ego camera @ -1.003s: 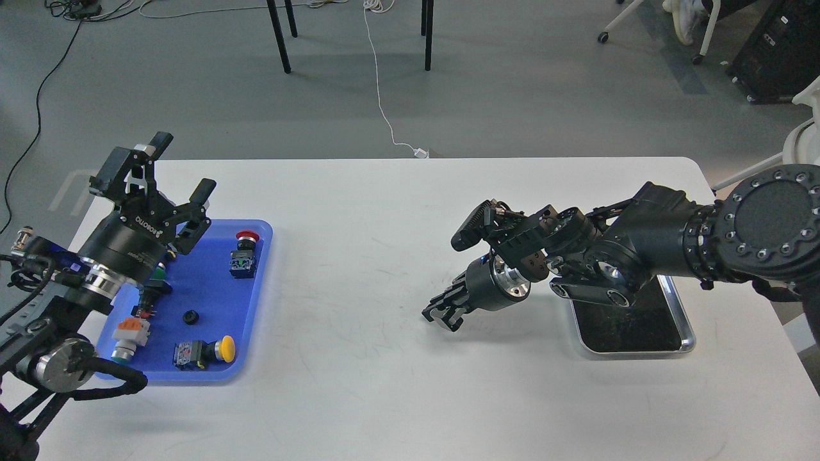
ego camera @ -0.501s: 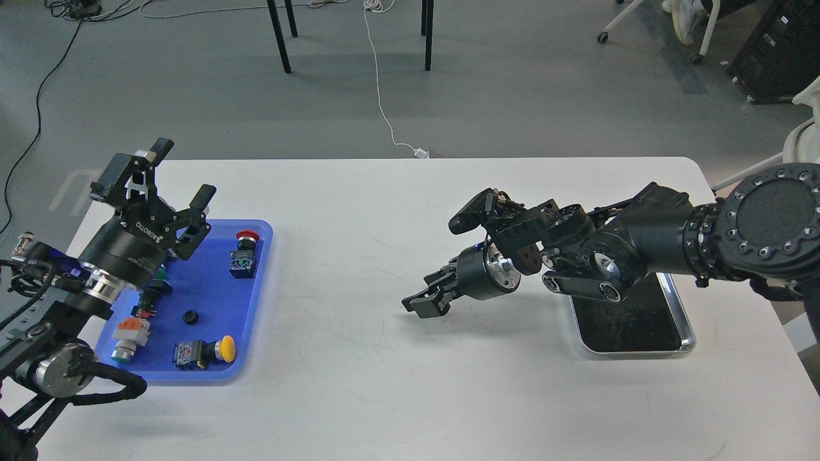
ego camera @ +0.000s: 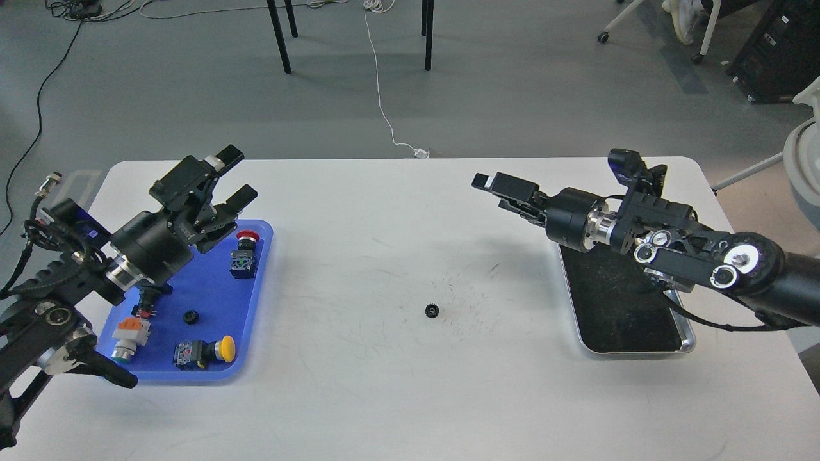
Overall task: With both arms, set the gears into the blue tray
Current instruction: 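Open the right gripper to set the gear on the table, withdraw, then reach the left gripper to the second gear and grasp it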
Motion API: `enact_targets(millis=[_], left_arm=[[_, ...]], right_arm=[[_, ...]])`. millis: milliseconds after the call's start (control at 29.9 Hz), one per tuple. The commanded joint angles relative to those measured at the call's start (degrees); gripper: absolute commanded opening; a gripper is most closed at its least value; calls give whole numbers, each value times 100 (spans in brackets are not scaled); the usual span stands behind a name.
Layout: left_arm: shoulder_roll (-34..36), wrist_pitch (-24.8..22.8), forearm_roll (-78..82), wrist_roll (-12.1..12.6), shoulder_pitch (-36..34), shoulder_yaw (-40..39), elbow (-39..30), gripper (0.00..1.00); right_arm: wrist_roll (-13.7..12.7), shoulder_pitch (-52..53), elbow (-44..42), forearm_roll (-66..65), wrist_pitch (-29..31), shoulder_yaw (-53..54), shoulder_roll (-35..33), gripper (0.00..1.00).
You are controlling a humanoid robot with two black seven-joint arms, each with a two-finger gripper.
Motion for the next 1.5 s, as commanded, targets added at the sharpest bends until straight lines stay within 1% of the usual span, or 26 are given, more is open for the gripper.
enact_targets(millis=[0,67,167,267,334,401,435,568,669,769,836,969,1036,1203,1304,1471], left_arm=[[-41,-8,1463,0,-385,347,-137,98],[-50,9,2237,0,-771,856,-190,98],[-94,114,3696,0,-1596,1919,-138,98],[-391,343,5138,0,-2405,2939,98,98],[-699,414,5728,0,-2827,3335,423,98],[-884,423,5984,0,-3039,3521,635,98],[-1103,431,6238,0,-3275,3757,871,97],[-1605,449,6339,0,-3690,4373,1347,96],[-1886,449,6339,0,-3822,4611,1470,96],[-2167,466,6339,0,-3858,4726,1681,95],[-2326,519,6339,0,-3849,4761,1865,95],[-2528,747,6339,0,-3858,4998,2261,91],[-2607,818,6339,0,-3893,5051,2472,87],[-2643,836,6339,0,-3910,5104,2560,75],[-2660,897,6339,0,-3884,5104,2692,74],[-2801,915,6339,0,-3849,5104,2710,74]], right_arm=[[1,-950,4,770,17,1244,-167,98],[1,-1363,4,1122,43,1834,-176,98],[1,-1874,21,1781,113,2599,-176,98],[1,-2269,92,2484,332,3189,-176,98],[1,-2445,92,2731,499,3523,-176,98],[1,-2543,92,2776,553,3691,-176,98],[1,-2621,92,2776,562,3805,-176,98],[1,-2736,92,2794,588,3885,-194,98],[1,-2841,135,2811,711,3894,-246,98],[1,-2965,171,2838,965,3911,-264,98],[1,-3000,162,2838,975,3964,-264,98],[1,-3044,171,2838,975,3973,-273,98],[1,-3044,171,2838,975,3981,-325,98],[1,-3053,171,2838,975,3999,-361,98],[1,-3053,171,2829,975,4017,-361,98],[1,-3053,180,2829,957,4008,-361,98]])
